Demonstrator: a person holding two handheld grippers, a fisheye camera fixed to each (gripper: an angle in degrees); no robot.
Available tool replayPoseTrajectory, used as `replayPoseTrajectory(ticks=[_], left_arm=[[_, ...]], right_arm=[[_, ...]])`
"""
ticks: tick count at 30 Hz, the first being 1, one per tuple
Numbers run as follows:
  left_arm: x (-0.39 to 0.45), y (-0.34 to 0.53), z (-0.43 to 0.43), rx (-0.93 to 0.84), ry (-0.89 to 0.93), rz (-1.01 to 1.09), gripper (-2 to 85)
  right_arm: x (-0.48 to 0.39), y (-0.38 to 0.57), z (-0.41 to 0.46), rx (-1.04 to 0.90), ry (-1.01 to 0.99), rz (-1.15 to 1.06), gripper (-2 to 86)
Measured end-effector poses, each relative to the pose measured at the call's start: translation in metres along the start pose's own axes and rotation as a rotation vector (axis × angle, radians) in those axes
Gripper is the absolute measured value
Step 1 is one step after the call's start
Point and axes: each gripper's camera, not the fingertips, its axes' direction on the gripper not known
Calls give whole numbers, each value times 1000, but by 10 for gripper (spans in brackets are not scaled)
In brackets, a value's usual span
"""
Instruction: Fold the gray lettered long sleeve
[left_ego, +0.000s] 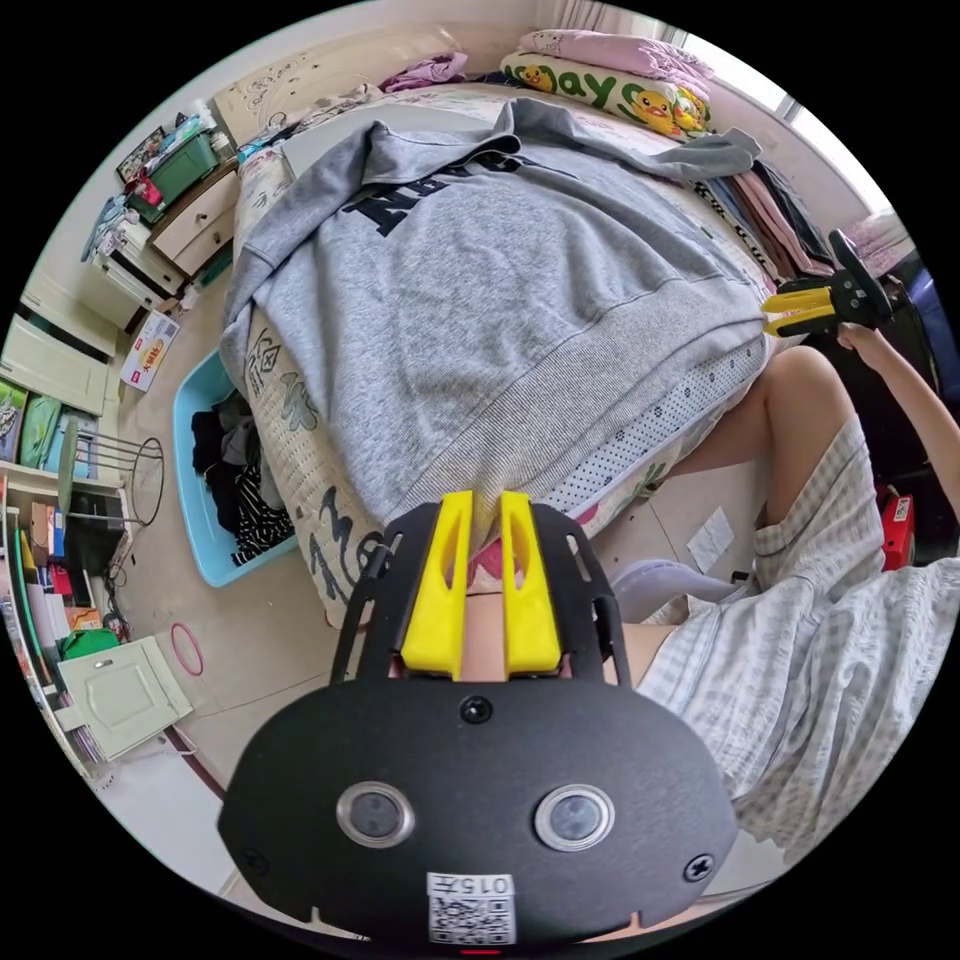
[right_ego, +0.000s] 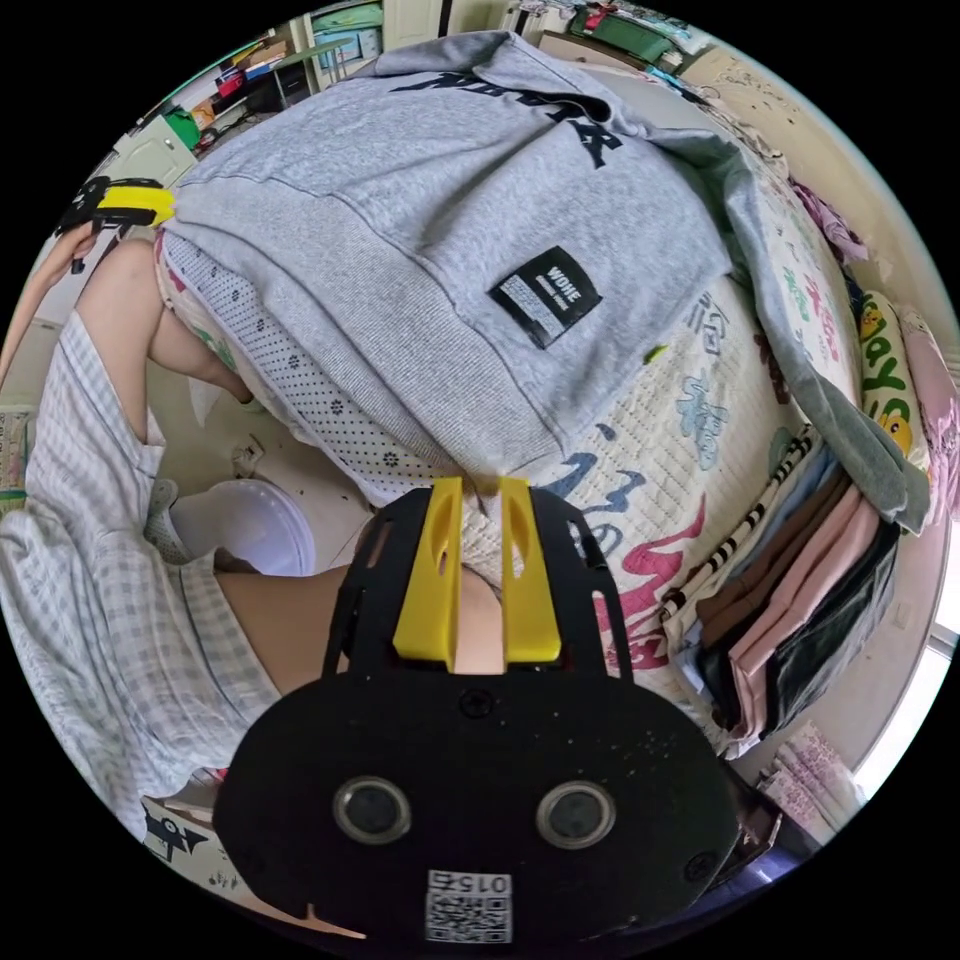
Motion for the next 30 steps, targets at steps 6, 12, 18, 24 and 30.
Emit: replayPoseTrajectory(ticks=[6, 12, 18, 24, 30], left_arm=[[-19, 16, -9, 78, -12, 6, 4], [-31, 43, -21, 106, -97, 36, -1], [-73, 47, 8, 45, 0, -17, 7], [-151, 54, -1, 107, 181, -136, 23], [-242, -11, -22, 380, 329, -281, 65]], right_arm=[[10, -25, -43, 66, 19, 9, 34], [2, -38, -70, 39, 69, -62, 20], [13, -59, -32, -83, -43, -38, 9], [90, -54, -34, 22, -292, 155, 25], [193, -104, -57, 368, -525, 315, 57]])
